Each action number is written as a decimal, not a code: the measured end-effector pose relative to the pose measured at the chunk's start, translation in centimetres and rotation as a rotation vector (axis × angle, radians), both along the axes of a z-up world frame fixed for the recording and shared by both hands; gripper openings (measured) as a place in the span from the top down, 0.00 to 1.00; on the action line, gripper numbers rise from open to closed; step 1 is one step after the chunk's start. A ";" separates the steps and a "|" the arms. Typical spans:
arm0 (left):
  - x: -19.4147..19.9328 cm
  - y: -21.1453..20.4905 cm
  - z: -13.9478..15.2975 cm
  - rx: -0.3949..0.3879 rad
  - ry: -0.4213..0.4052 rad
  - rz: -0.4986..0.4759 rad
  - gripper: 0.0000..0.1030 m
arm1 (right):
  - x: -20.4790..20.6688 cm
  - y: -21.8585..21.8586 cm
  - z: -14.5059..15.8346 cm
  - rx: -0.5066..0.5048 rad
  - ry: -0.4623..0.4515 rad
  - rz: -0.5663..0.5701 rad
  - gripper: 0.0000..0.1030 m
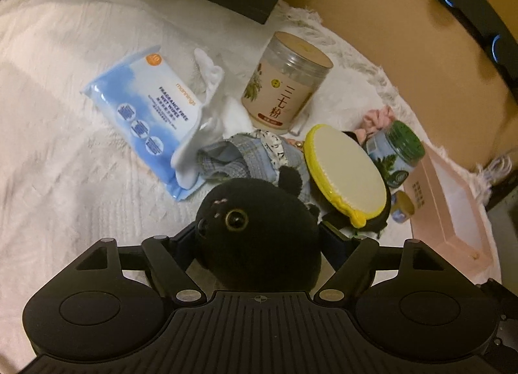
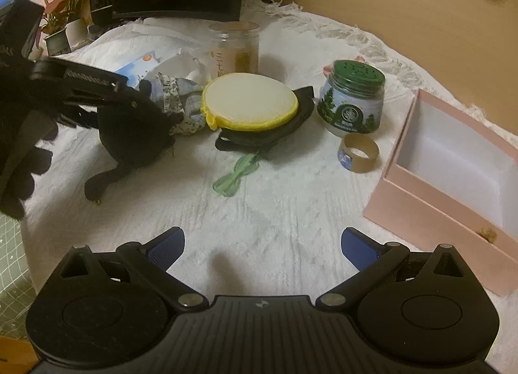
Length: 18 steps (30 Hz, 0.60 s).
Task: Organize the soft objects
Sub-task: 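Grasp the blue wet-wipes pack with the right tool while the left tool lifts the cat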
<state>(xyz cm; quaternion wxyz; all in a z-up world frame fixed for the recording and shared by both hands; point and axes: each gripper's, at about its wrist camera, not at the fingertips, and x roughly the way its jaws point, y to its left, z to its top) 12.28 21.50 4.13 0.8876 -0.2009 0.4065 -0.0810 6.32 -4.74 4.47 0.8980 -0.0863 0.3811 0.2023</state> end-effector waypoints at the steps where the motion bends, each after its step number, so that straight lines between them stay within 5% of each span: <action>1: -0.1 0.3 -0.1 -0.020 0.001 0.011 0.24 | 0.1 0.4 0.3 -0.007 -0.014 0.005 0.00; 5: -1.6 2.8 0.4 -0.152 -0.001 0.067 0.28 | 2.0 2.6 2.7 0.021 -0.075 0.041 0.00; 13: -6.0 10.8 4.2 0.006 -0.055 0.183 0.28 | 8.7 14.6 8.0 0.083 -0.146 0.347 0.00; 18: -6.8 16.5 4.4 -0.032 -0.060 0.293 0.28 | 12.7 23.6 6.1 -0.003 -0.125 0.511 0.00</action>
